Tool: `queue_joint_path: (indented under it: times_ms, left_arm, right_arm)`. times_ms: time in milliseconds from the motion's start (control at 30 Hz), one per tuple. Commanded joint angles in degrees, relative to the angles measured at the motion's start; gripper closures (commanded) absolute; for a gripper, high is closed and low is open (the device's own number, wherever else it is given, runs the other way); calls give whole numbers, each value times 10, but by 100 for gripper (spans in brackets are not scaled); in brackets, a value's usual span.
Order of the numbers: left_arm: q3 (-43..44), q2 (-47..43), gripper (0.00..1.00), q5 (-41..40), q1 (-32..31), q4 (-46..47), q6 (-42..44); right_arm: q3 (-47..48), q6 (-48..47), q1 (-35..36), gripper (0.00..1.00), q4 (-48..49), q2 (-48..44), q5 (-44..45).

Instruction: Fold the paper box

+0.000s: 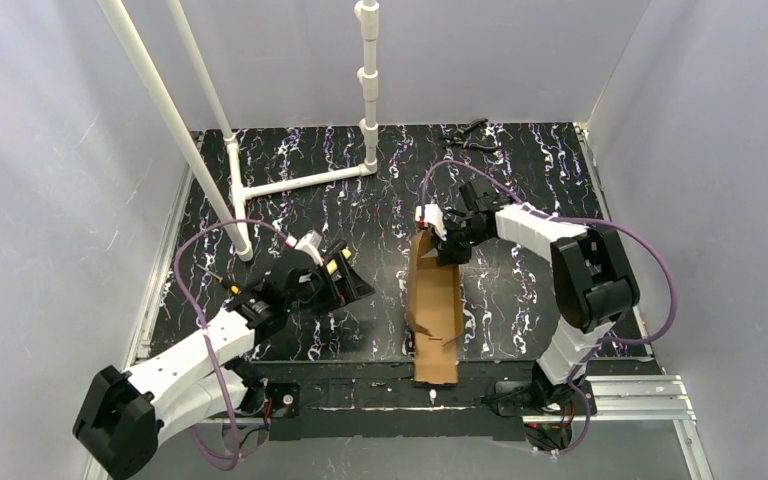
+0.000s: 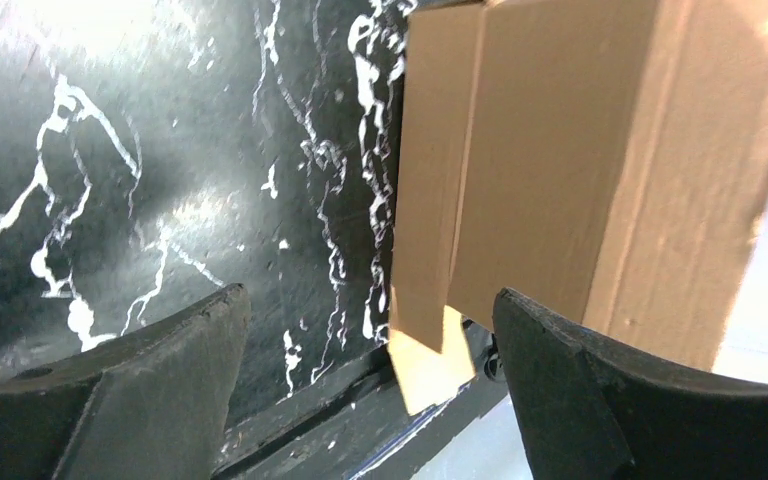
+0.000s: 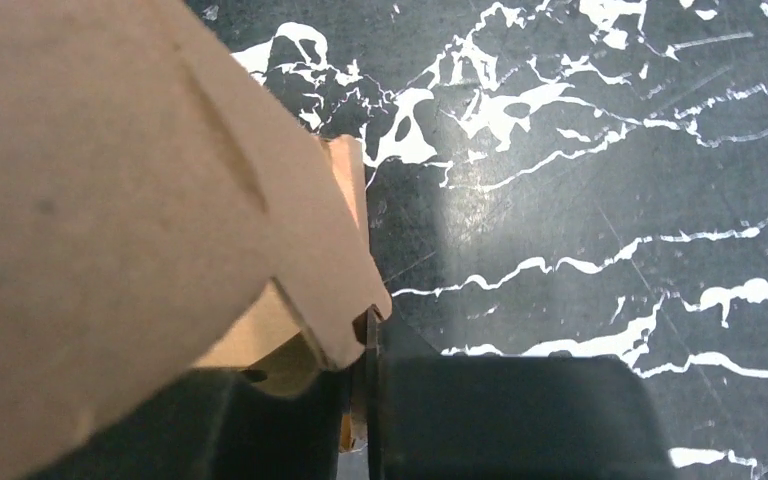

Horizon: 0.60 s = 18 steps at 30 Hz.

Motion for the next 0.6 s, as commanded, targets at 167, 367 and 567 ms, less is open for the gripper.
queue_joint_path:
  times_ms: [167, 367, 567]
  left_arm:
    - [-70, -95, 18, 26, 3, 15, -74]
    - [-87, -120, 19, 7, -3, 11, -74]
    - [-88, -102, 20, -6, -6, 11, -69]
  right_arm:
    - [-123, 307, -30, 99, 266, -130, 138]
    - [-202, 500, -37, 86, 387, -148, 264]
    - [-214, 554, -66, 71, 405, -144, 243]
